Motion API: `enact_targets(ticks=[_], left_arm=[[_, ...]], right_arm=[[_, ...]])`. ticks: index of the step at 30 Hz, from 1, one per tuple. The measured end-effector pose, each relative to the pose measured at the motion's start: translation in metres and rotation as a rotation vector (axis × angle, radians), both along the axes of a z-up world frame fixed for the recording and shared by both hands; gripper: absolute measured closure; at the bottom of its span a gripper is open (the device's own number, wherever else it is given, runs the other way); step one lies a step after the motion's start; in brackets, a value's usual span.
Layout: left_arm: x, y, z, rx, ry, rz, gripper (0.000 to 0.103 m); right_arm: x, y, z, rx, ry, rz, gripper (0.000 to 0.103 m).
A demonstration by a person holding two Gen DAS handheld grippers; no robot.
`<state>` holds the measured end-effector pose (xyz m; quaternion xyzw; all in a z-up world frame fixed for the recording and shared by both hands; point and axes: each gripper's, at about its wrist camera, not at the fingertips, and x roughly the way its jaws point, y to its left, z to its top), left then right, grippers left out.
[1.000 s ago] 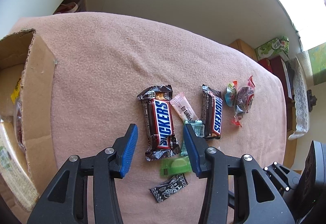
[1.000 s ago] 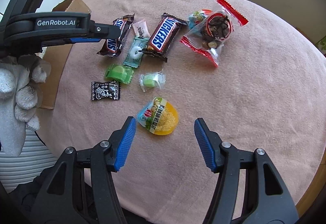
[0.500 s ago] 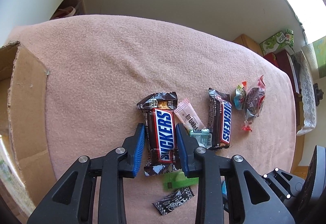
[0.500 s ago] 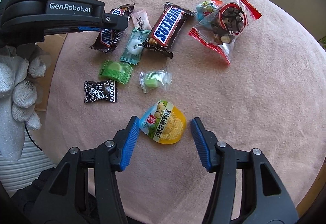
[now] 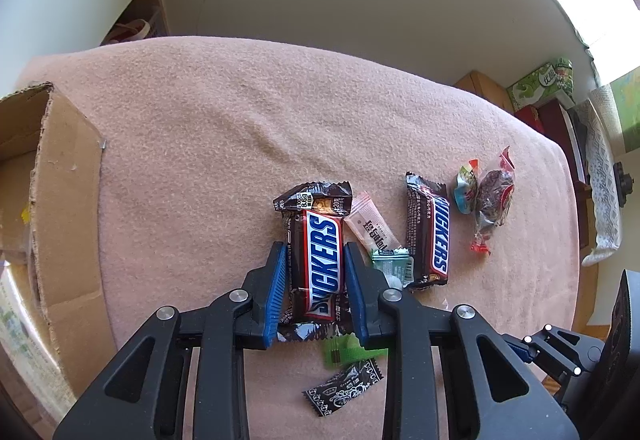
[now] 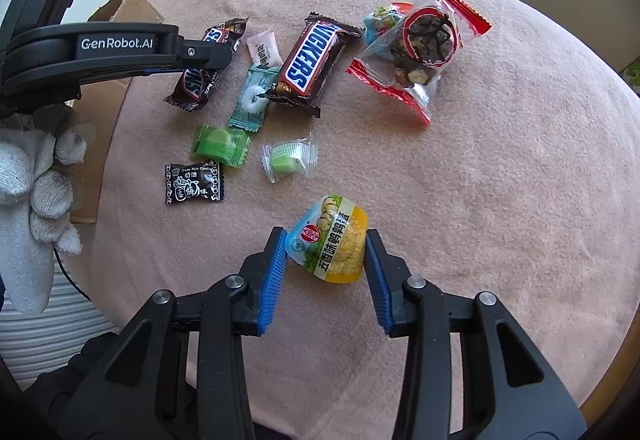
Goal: Organize snacks
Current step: 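Grasp the Snickers bar with the left tool while the right tool grasps the yellow jelly cup, then carry both snacks into the box and open the left tool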
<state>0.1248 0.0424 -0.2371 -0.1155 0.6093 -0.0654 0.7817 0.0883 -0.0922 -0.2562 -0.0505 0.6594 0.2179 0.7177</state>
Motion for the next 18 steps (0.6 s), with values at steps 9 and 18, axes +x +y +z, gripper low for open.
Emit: enact_targets(ticks=[9, 18], left_arm=[[-0.008, 0.009, 0.018, -0.029, -0.025, 0.014, 0.076], [-0.028, 0.028, 0.043, -0.049, -0.057, 0.042, 0.076]], right_arm=[[0.009, -0.018, 0.025, 0.035, -0.022, -0.023, 0.063], [0.020, -0.003, 0.056, 0.060, -0.072, 0.016, 0.063]])
